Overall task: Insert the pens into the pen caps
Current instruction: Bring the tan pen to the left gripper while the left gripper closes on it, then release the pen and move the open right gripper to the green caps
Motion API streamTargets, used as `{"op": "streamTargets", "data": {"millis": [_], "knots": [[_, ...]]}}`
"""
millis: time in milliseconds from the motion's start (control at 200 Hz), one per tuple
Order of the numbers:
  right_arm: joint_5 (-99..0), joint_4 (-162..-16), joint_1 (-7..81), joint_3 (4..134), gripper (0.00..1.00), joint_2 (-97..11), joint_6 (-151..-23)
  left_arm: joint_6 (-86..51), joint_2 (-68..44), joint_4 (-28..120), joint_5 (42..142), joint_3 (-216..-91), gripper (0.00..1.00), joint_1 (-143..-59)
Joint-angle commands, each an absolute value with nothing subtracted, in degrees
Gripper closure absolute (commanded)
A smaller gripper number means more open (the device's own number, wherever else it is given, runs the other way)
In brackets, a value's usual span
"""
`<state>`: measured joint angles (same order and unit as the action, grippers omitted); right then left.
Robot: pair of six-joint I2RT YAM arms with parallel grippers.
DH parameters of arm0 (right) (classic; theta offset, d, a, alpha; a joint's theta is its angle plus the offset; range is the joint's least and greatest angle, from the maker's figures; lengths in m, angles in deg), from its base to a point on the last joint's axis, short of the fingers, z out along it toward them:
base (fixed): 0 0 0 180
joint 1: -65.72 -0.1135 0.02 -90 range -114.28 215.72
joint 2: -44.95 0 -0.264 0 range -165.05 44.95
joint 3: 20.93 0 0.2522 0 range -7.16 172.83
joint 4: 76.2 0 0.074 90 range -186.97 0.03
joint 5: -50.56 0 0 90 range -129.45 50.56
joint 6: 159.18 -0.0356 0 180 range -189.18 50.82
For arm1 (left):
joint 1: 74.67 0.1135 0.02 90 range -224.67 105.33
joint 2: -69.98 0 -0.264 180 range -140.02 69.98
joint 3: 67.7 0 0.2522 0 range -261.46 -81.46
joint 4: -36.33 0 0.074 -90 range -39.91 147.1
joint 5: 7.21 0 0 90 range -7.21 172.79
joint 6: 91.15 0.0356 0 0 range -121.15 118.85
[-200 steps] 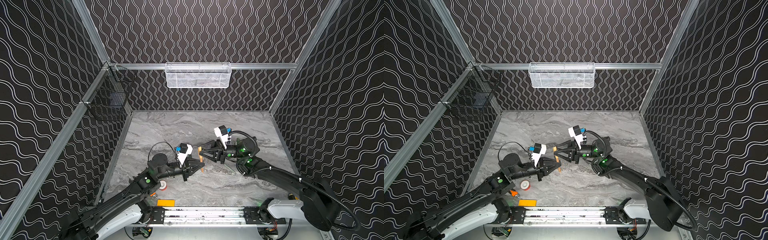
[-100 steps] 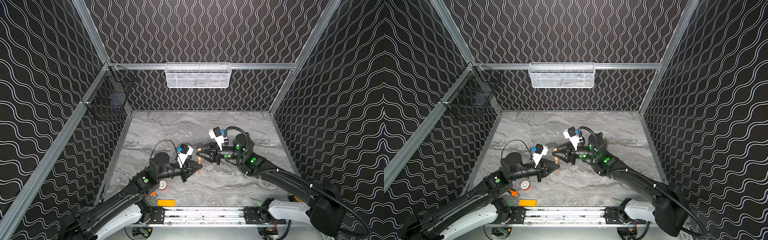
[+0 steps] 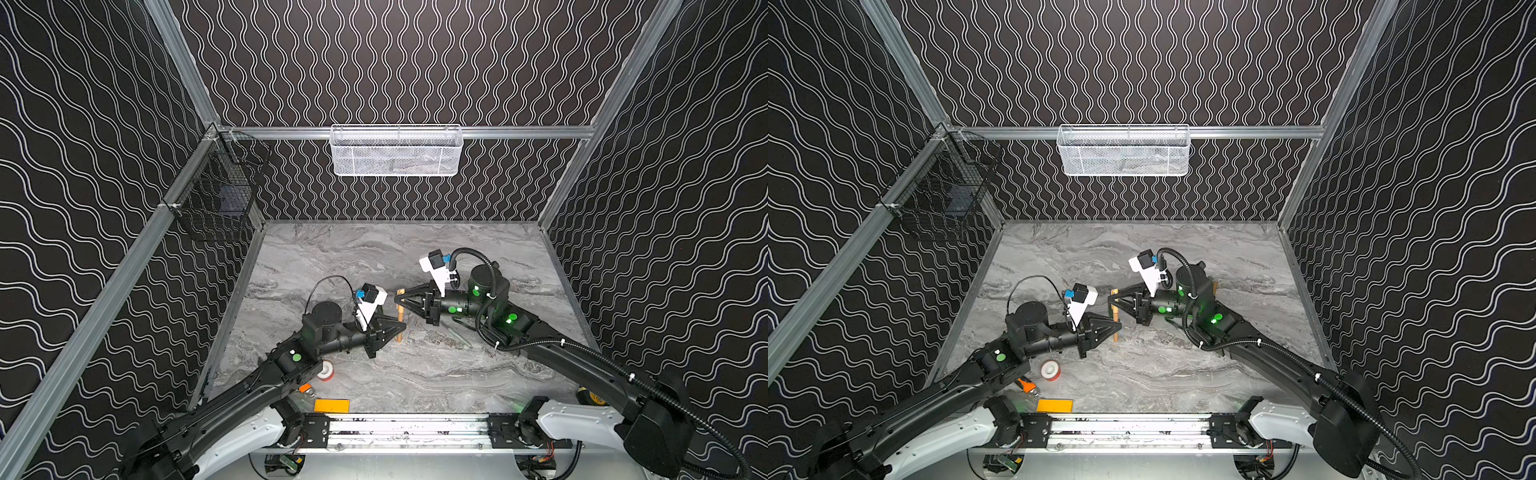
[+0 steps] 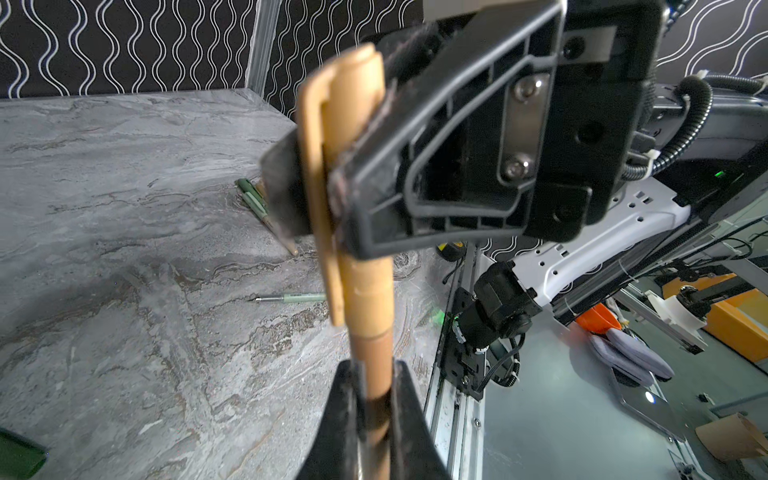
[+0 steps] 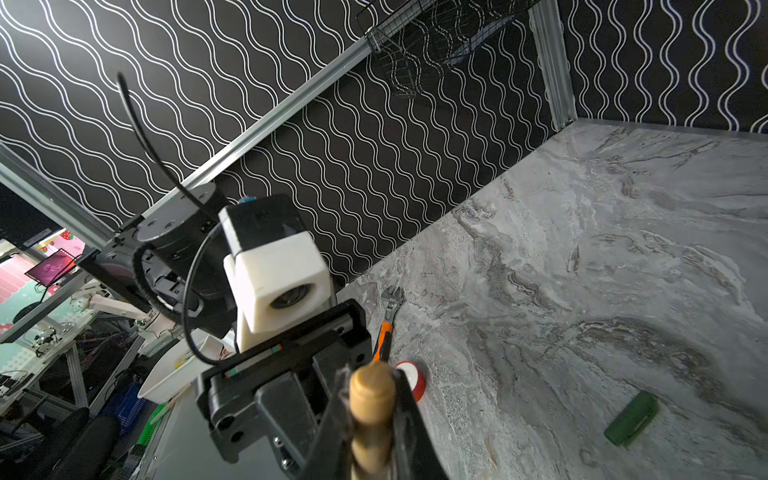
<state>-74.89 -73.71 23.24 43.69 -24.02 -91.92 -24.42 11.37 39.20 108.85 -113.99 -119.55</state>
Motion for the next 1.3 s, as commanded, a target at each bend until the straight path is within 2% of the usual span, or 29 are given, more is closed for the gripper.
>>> {"op": "streamTargets", "data": {"millis": [0,120,430,876,1041,1206,1296], "knots": [[-68.9,-69.3,24.2,45.7,1.00,-24.4,-94.1,-22.5,10.8,41.8,113.4,-114.4,1.00,-119.8],[-71.0,-64.6,24.5,44.7,1.00,-23.6,-93.9,-22.9,11.6,40.7,113.7,-113.7,1.00,-119.8],[-76.1,-70.8,27.9,49.4,1.00,-23.3,-89.4,-23.1,9.3,40.2,114.6,-113.2,1.00,-119.9],[-81.4,-69.8,38.2,49.3,1.00,-20.2,-93.1,-22.9,8.8,40.6,114.1,-113.5,1.00,-120.2],[-82.4,-68.9,39.3,49.6,1.00,-19.6,-93.9,-22.7,7.9,40.7,114.2,-113.9,1.00,-120.5],[-76.7,-77.0,40.3,52.1,1.00,-20.9,-92.7,-22.0,10.4,44.0,110.8,-114.8,1.00,-120.4],[-71.7,-84.9,43.4,52.6,1.00,-23.2,-92.6,-21.8,14.4,49.1,103.3,-115.3,1.00,-120.4]]}}
